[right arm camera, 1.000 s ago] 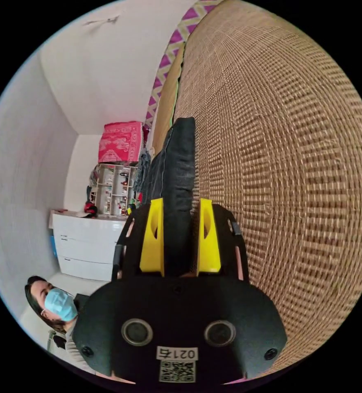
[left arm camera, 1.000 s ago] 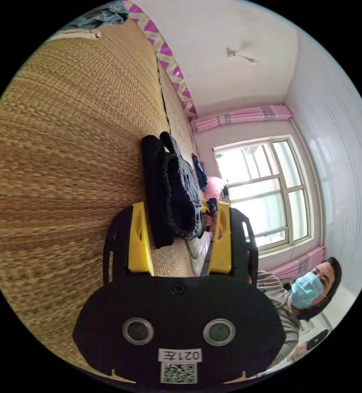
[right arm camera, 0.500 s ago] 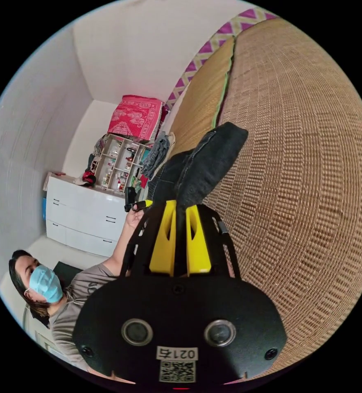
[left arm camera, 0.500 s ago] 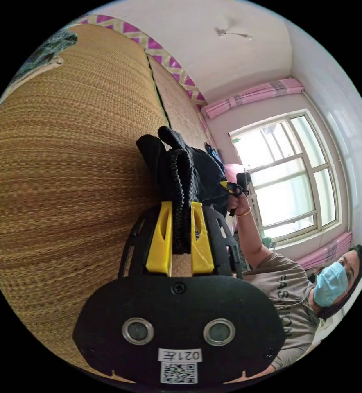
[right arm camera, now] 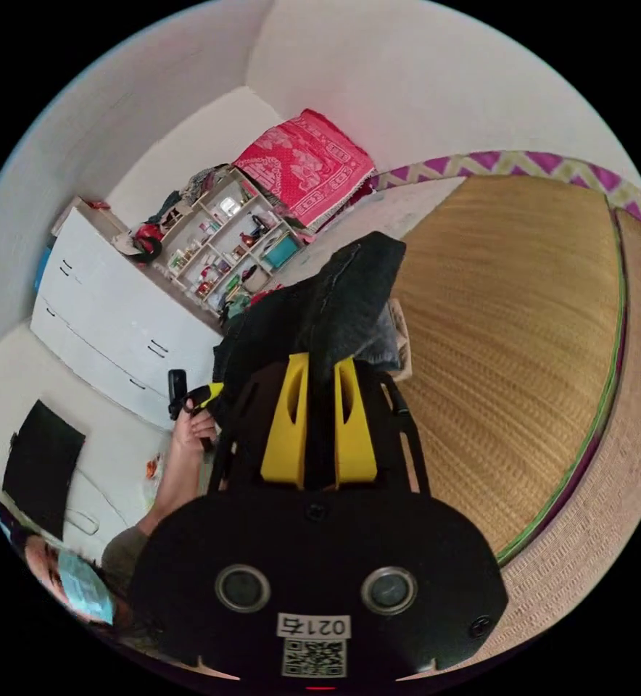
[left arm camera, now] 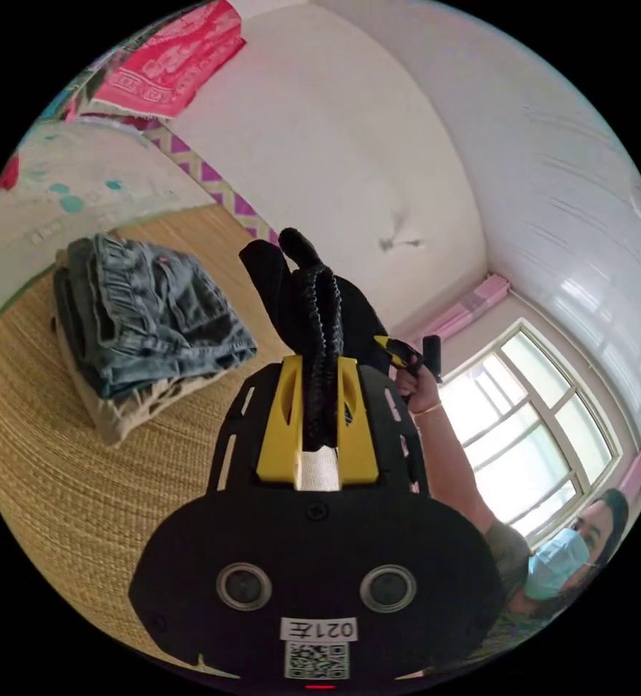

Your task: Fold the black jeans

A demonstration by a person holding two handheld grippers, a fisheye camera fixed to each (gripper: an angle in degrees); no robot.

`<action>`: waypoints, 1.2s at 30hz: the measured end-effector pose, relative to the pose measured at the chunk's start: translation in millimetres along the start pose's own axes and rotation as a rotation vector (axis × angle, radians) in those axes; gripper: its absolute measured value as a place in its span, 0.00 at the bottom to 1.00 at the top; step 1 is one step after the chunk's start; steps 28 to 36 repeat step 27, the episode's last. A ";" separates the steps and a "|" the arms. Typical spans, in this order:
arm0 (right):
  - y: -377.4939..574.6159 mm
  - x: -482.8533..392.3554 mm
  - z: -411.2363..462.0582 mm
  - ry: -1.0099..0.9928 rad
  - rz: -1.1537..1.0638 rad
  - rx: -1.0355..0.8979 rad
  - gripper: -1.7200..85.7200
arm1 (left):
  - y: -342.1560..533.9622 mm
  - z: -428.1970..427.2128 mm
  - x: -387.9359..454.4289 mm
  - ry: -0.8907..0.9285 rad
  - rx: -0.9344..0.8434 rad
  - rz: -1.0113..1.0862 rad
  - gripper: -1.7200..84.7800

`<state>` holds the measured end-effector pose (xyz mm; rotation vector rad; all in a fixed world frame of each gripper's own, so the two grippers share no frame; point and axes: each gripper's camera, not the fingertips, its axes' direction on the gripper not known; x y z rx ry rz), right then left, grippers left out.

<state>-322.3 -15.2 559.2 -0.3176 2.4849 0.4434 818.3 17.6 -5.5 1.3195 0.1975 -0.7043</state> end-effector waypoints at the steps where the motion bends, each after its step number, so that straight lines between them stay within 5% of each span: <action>1: -15.2 -9.9 7.4 0.042 0.001 0.024 0.13 | -19.2 -19.2 -19.9 -0.034 0.082 -0.018 0.11; 5: -44.6 -70.7 55.7 0.268 -0.073 0.080 0.17 | -31.1 -48.6 -150.0 -0.183 0.126 -0.264 0.16; 10: 38.6 -51.8 89.8 0.247 -0.100 -0.072 0.13 | 47.0 -86.9 -234.5 0.085 0.232 -0.328 0.10; 20: 279.6 35.1 -44.8 0.220 0.090 -0.073 0.03 | 218.1 -10.6 -90.8 0.271 -0.182 -0.060 0.01; 26: 380.8 48.4 -143.9 0.531 0.225 -0.017 0.09 | 327.1 111.1 -3.7 0.338 -0.450 0.088 0.01; 27: 396.5 48.0 -159.7 0.655 0.234 -0.014 0.10 | 334.9 122.1 3.2 0.353 -0.466 0.097 0.01; 36: 396.5 48.0 -159.7 0.655 0.234 -0.014 0.10 | 334.9 122.1 3.2 0.353 -0.466 0.097 0.01</action>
